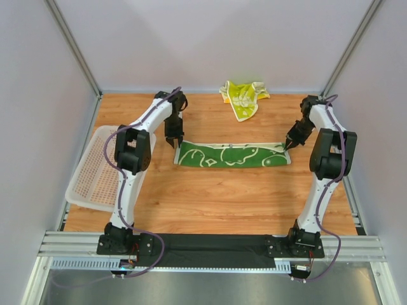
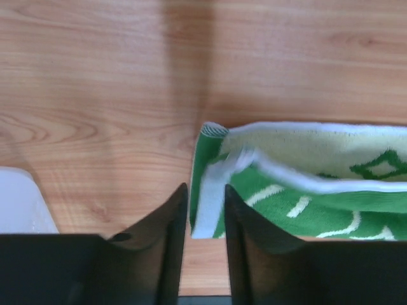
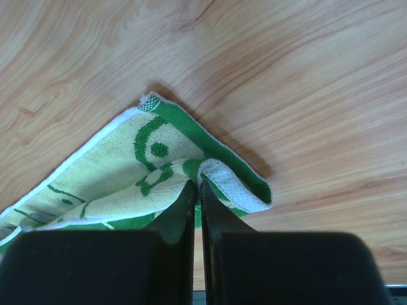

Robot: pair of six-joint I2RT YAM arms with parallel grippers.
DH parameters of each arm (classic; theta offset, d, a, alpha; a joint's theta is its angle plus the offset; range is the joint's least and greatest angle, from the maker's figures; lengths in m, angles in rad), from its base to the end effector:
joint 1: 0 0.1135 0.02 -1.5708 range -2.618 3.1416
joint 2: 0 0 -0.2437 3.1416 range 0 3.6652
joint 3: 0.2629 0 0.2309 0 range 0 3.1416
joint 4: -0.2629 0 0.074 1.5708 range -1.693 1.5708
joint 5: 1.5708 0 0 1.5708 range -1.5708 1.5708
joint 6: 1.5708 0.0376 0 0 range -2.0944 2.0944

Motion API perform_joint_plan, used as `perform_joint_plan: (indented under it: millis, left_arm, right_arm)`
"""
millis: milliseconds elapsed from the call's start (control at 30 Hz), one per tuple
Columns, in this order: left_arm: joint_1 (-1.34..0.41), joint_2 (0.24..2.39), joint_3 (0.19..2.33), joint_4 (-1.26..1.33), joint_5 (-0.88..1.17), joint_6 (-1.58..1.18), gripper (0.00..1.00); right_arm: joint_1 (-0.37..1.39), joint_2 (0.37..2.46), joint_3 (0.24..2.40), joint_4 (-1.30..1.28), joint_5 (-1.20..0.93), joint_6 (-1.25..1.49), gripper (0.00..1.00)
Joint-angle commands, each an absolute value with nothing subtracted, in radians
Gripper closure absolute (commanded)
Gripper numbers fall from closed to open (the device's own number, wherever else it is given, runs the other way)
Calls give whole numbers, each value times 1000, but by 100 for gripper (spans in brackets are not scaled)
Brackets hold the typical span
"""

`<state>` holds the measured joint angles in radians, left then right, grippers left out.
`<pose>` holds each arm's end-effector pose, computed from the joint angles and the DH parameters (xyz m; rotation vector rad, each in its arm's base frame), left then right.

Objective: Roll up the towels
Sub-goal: Fold the towel

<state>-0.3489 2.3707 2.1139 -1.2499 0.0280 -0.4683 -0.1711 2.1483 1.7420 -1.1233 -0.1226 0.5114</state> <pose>0.4064 -0.1490 0.1734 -0.1831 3.0875 -0.0792 0.3813 -0.0612 0.1735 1.0389 2.9371 0.1993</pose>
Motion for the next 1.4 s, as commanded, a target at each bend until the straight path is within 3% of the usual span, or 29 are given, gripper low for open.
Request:
perform_joint_plan:
  millis: [0,67,100,167,233,267,367,533,733,933,1133,1233,1267,1367]
  left_arm:
    - [-336,2369,2186,-1281,25,-446,61]
    - [-334,2356,2187,-1276,14,-448,48]
    - [-334,2338,2187,-1276,8,-452,32]
    - [-334,2307,2178,-1276,2,-453,26]
    - [-334,2284,2149,-1275,2,-454,25]
    - [-334,2257,2134,-1275,2,-456,25]
    - [-336,2195,2018,-1246,2,-469,27]
    - [-351,2051,1742,-1121,37,-488,34]
    - [-374,1988,1560,-968,132,-488,38]
    - [-377,2020,1569,-922,156,-497,33]
    - [-377,2075,1601,-954,115,-525,30]
    - [-377,2086,1595,-953,109,-531,39]
    - [-377,2094,1594,-953,106,-529,50]
    - [-377,2105,1585,-963,86,-526,71]
  right_arm:
    - [-172,2161,1799,-1117,-84,543,99]
    - [-170,2166,1807,-1114,-83,552,99]
    - [-172,2167,1816,-1114,-81,554,99]
    - [-172,2172,1819,-1108,-95,560,96]
    - [-170,2174,1825,-1088,-149,551,85]
    - [-170,2177,1828,-1086,-161,548,68]
    - [-169,2160,1833,-1074,-186,548,58]
    - [-170,2128,1884,-1120,-72,528,52]
    - [-167,1961,1804,-1066,-14,474,51]
    - [-123,1818,1590,-882,-227,436,63]
    - [-58,1870,1536,-831,-310,426,74]
    - [-58,1919,1522,-813,-295,436,78]
    - [-58,1931,1517,-807,-285,434,80]
    - [-58,1979,1516,-813,-261,433,84]
